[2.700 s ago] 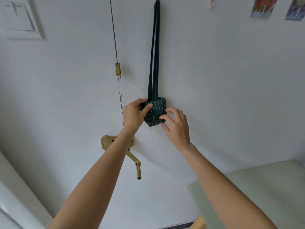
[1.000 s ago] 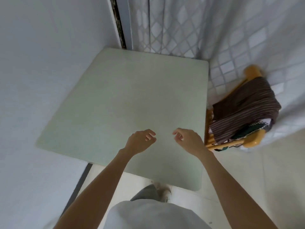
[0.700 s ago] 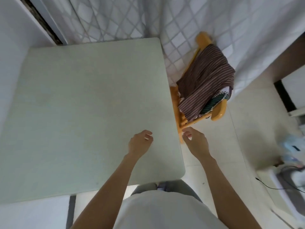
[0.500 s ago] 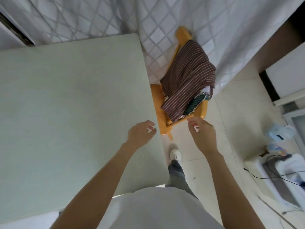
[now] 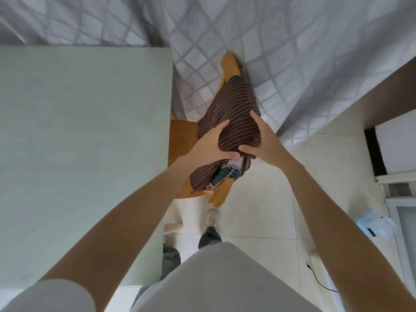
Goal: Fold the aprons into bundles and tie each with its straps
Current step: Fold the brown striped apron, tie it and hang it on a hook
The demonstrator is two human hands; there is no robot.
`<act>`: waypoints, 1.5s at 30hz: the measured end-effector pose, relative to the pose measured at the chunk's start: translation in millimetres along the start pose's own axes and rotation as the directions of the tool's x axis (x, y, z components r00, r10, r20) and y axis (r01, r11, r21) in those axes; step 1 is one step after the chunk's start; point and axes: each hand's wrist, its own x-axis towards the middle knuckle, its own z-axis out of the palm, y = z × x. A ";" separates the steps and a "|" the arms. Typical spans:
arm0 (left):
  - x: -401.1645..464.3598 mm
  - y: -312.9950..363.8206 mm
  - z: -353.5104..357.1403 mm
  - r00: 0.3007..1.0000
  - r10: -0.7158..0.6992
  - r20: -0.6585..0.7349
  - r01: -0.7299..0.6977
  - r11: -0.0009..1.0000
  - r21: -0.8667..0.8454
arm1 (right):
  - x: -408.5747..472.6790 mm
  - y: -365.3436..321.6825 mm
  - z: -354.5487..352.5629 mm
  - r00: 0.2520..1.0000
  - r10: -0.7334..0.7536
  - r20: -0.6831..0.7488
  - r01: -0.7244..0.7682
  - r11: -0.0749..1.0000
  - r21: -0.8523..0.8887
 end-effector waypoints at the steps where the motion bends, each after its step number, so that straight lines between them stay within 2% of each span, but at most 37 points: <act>1: 3.9 2.4 1.2 1.000 -0.008 0.004 0.008 1.000 0.014 | 5.0 2.5 -5.9 1.000 0.019 0.017 -0.020 0.999 0.042; 4: 8.3 5.4 -5.1 0.999 -0.036 -0.039 0.038 0.997 0.062 | 14.4 6.9 -17.3 0.994 0.038 -0.104 -0.046 0.996 -0.076; 8: 14.1 17.5 -21.9 0.972 0.110 -0.209 -0.046 0.956 0.290 | 22.9 3.2 -28.6 0.974 -0.138 -0.182 0.079 0.951 -0.298; 11: 26.8 36.4 -38.3 0.906 0.201 -0.371 -0.073 0.941 0.330 | 39.9 -6.7 -43.0 0.961 -0.165 -0.222 0.120 0.972 -0.201; 13: 41.7 47.5 -48.4 0.887 0.199 -0.416 -0.052 0.940 0.338 | 58.2 -12.9 -52.9 0.966 -0.138 -0.217 0.112 0.985 -0.127; 16: 75.6 51.1 -56.2 0.918 0.080 -0.389 0.048 0.950 0.308 | 93.2 -13.4 -64.8 0.989 -0.066 -0.133 0.063 0.998 -0.023; 20: 103.2 36.8 -51.7 0.937 -0.114 -0.331 0.166 0.977 0.133 | 118.2 -3.0 -67.4 0.988 0.091 0.124 -0.122 0.957 0.264; 21: 105.0 35.9 -49.1 0.941 -0.144 -0.307 0.171 0.983 0.063 | 121.5 1.8 -65.2 0.983 0.112 0.142 -0.145 0.958 0.247; 24: 108.4 35.3 -45.8 0.963 -0.155 -0.221 0.144 0.987 -0.066 | 129.8 9.5 -62.8 0.996 0.062 0.058 -0.062 0.998 -0.013; 28: 106.9 37.2 -52.8 0.973 -0.127 -0.191 0.130 0.992 0.001 | 122.9 -2.8 -69.6 0.981 -0.108 -0.160 0.070 0.972 -0.224; 31: 91.1 48.3 -59.4 0.978 -0.059 -0.202 0.058 0.998 -0.012 | 103.9 -20.3 -80.6 0.923 -0.256 -0.287 0.177 0.945 -0.275; 34: 67.7 57.9 -66.1 0.974 0.071 -0.214 -0.070 0.997 0.010 | 77.6 -39.2 -92.5 0.827 -0.420 -0.373 0.317 0.897 -0.307; 36: 51.7 59.4 -69.0 0.969 0.143 -0.203 -0.139 0.990 0.035 | 60.9 -51.6 -99.9 0.788 -0.499 -0.361 0.378 0.855 -0.356; 38: 42.3 56.8 -66.8 0.960 0.180 -0.214 -0.172 0.984 0.053 | 49.8 -58.6 -105.1 0.783 -0.530 -0.325 0.398 0.829 -0.392; 43: 31.8 61.3 -58.4 0.946 0.189 -0.264 -0.181 0.982 0.058 | 37.1 -61.7 -103.2 0.847 -0.467 -0.254 0.342 0.845 -0.411; 45: 23.3 63.5 -58.2 0.949 0.183 -0.255 -0.163 0.982 0.099 | 29.8 -63.7 -108.4 0.906 -0.395 -0.151 0.324 0.878 -0.354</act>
